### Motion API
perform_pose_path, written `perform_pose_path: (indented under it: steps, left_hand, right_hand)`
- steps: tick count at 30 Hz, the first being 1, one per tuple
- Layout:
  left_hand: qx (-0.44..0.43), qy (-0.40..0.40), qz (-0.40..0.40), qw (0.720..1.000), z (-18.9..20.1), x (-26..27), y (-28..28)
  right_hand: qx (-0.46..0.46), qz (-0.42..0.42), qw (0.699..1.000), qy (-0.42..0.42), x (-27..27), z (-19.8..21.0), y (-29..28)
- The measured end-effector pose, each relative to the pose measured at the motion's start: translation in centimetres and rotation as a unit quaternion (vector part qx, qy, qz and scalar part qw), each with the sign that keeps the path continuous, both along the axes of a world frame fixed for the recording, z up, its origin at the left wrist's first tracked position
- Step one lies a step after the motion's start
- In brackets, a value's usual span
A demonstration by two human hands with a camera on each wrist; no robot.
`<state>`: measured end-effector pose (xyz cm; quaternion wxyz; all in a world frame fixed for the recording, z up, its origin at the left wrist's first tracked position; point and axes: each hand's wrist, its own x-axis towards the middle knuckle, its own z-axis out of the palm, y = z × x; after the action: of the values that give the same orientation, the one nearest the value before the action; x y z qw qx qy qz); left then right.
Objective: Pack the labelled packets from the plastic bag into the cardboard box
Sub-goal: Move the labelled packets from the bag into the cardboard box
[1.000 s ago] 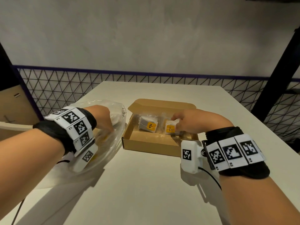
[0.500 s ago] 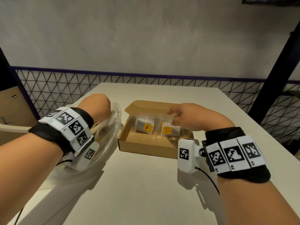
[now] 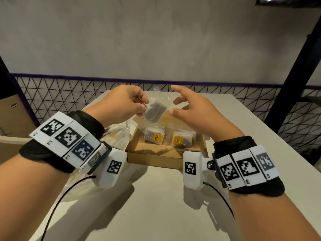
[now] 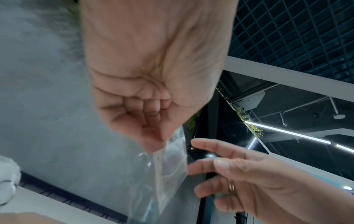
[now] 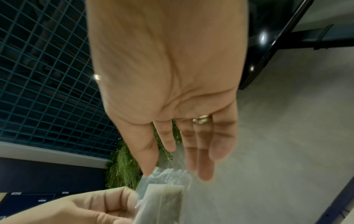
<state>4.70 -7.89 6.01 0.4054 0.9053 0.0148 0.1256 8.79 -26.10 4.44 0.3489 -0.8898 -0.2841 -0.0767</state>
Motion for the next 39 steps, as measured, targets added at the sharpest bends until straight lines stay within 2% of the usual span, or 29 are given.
perform_pose_path:
  steps: [6, 8, 11, 12, 13, 15, 17, 19, 22, 25, 30, 35, 37, 39]
  left_hand:
    - [0.067, -0.008, -0.059, 0.996, -0.3, -0.2, -1.5]
    - [0.079, -0.031, -0.036, 0.996, -0.4, 0.2, -1.7]
    - [0.092, -0.106, 0.054, 0.989, -0.5, 0.6, -1.8]
    - [0.084, -0.104, 0.066, 0.989, -0.6, 0.8, -1.6]
    - [0.057, -0.086, 0.06, 0.993, -0.6, 0.8, -1.6]
    - [-0.058, -0.022, 0.015, 0.998, -0.4, 0.7, -1.6]
    - [-0.192, 0.024, -0.036, 0.98, -0.2, 0.5, -1.6]
    - [-0.231, 0.019, -0.068, 0.97, 0.0, 0.2, -1.8]
    - [-0.187, -0.032, -0.04, 0.981, -0.1, 0.4, -1.8]
    - [-0.175, -0.055, -0.025, 0.983, -0.3, 0.4, -1.5]
    - [-0.163, -0.041, -0.065, 0.984, -0.8, 0.1, -1.9]
    - [-0.098, 0.016, -0.066, 0.993, -1.0, -0.4, -1.2]
    - [-0.047, 0.042, -0.029, 0.998, -1.1, -0.5, 0.0]
    - [0.058, 0.069, 0.032, 0.995, -1.6, -0.5, 1.5]
  right_hand:
    - [0.005, 0.019, 1.0, -0.024, 0.4, -0.3, -0.1]
    - [0.018, 0.034, 0.999, -0.037, 0.4, -0.3, -0.1]
    - [0.092, 0.022, 0.991, -0.099, 0.5, 0.0, -0.2]
    - [0.12, 0.014, 0.985, -0.12, 0.5, 0.0, -0.3]
    - [0.144, 0.006, 0.98, -0.136, 0.6, 0.1, -0.3]
    - [0.165, 0.002, 0.975, -0.146, 0.6, 0.1, -0.4]
    - [0.14, 0.019, 0.981, -0.131, 0.4, 0.2, -0.4]
    - [0.083, 0.049, 0.989, -0.109, 0.2, 0.2, -0.4]
    - [0.04, 0.051, 0.994, -0.084, 0.2, 0.1, -0.4]
    - [0.069, 0.002, 0.994, -0.086, 0.4, 0.2, -0.5]
    - [0.098, 0.008, 0.994, -0.038, 0.5, -0.1, 0.0]
    - [0.094, 0.001, 0.994, -0.061, 0.4, 0.0, 0.0]
    - [0.084, -0.016, 0.994, -0.073, 0.5, 0.1, -0.3]
    - [0.069, -0.03, 0.994, -0.082, 0.6, 0.0, -0.5]
